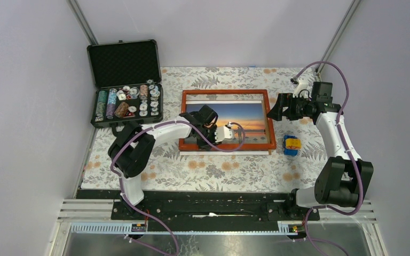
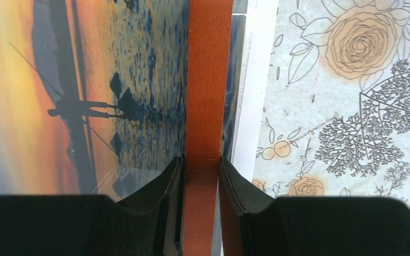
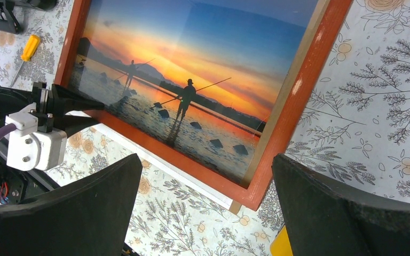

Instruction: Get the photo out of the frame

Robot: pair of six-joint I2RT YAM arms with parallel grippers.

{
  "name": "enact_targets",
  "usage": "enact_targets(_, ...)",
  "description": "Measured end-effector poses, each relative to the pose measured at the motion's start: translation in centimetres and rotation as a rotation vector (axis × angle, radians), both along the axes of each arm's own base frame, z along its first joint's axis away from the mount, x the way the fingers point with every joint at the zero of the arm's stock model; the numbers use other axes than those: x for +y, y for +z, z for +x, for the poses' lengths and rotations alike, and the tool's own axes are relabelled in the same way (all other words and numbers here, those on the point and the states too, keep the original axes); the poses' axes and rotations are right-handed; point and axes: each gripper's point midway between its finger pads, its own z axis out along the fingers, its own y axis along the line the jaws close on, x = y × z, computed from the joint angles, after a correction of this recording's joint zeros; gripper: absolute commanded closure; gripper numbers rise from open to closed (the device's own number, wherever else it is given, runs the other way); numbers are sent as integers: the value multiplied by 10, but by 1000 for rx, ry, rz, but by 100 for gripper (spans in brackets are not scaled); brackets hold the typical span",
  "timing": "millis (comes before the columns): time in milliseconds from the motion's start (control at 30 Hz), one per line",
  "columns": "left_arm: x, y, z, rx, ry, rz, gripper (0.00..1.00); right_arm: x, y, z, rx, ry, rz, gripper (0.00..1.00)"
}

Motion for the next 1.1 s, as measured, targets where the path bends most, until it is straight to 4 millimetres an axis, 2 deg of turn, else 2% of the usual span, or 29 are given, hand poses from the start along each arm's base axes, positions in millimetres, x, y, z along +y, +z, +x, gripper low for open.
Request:
enact_targets(400,-5,0,28,-31,18,-1,96,0,0,0,0,0,0,0)
enact_targets(733,3,-1,54,-56,33,-9,96,0,-2,0,5,0,1,0)
enact_targets(1100,12,0,75,-111,-38,-10,94,1,-5,-1,16,5,9,0)
